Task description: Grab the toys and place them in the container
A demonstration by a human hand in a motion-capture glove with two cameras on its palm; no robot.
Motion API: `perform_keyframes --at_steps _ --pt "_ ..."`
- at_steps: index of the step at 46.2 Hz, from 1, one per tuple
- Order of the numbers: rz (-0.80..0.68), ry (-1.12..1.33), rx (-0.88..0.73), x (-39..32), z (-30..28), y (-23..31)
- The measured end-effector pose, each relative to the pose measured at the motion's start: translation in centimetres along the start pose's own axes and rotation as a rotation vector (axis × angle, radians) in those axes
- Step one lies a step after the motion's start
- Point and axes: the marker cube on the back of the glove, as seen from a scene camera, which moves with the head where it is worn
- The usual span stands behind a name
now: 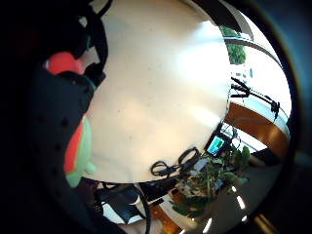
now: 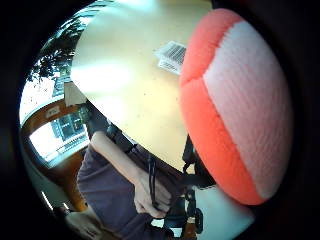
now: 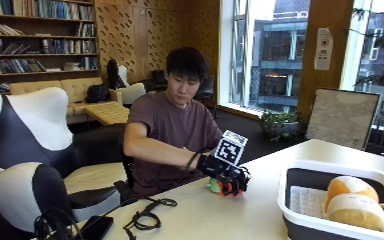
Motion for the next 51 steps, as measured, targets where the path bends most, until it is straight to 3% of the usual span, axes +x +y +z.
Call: perform_keyframes --at_steps 10,17,26,35,40,51 --pt "-0.155 -0.125 0.203 0.0 -0.8 -0.8" --pt "-0.208 -0.164 0.140 -0.6 -3.8 -0.5" --pt "-0.168 0.073 0.206 0.8 -11.1 -0.1" --pt "-0.067 0.125 0.372 2.5 -22.1 -1.7" --pt "-0.135 0.047 0.404 1.7 -27.7 -3.5" --pt "-0.043 0.041 0.416 1.3 -30.1 -11.2"
